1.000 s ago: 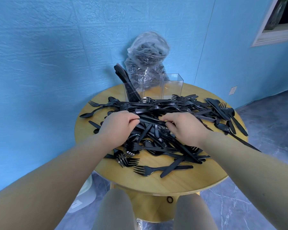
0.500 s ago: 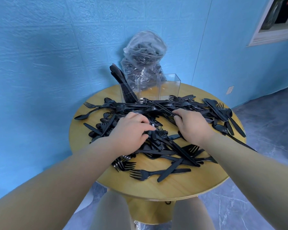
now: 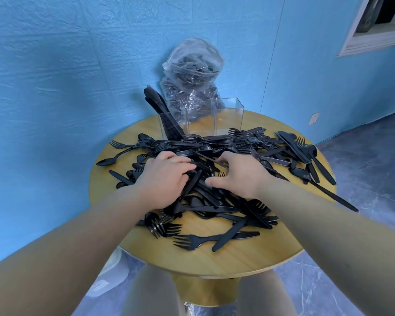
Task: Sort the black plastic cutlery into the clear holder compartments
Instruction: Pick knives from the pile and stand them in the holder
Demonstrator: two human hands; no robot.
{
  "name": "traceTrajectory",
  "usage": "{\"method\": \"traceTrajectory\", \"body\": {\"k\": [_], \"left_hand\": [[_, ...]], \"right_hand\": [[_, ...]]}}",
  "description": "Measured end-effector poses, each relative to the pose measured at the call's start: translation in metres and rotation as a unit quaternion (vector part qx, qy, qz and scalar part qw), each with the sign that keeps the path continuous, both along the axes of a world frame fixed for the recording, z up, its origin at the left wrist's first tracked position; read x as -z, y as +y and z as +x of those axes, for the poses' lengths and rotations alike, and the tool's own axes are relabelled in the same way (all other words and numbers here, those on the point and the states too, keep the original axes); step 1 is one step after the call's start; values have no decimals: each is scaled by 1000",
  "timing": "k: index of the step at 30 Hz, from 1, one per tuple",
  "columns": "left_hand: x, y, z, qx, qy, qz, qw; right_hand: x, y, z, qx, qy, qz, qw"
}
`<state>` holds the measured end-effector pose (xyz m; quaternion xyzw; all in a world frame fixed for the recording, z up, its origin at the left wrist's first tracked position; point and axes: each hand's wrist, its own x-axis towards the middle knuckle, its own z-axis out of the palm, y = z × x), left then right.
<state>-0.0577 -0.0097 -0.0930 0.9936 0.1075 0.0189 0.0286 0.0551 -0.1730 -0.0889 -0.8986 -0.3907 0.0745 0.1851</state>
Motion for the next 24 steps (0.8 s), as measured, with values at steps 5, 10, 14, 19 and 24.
{"method": "traceTrajectory", "body": {"k": [5, 10, 14, 19, 24], "left_hand": [[8, 0, -3, 1, 32, -27, 999], [8, 1, -5, 1, -10, -41, 999], [-2, 2, -1, -19, -101, -47, 994], [-17, 0, 8, -17, -126, -49, 991], [-26, -4, 8, -24, -154, -140, 978]], "right_hand": [[-3, 9, 2, 19, 30, 9, 999], [-14, -2, 5, 24, 42, 21, 999], [-24, -21, 12, 32, 41, 50, 997], [-34, -39, 16, 7, 72, 106, 992], [-33, -43, 13, -8, 99, 134, 986]]}}
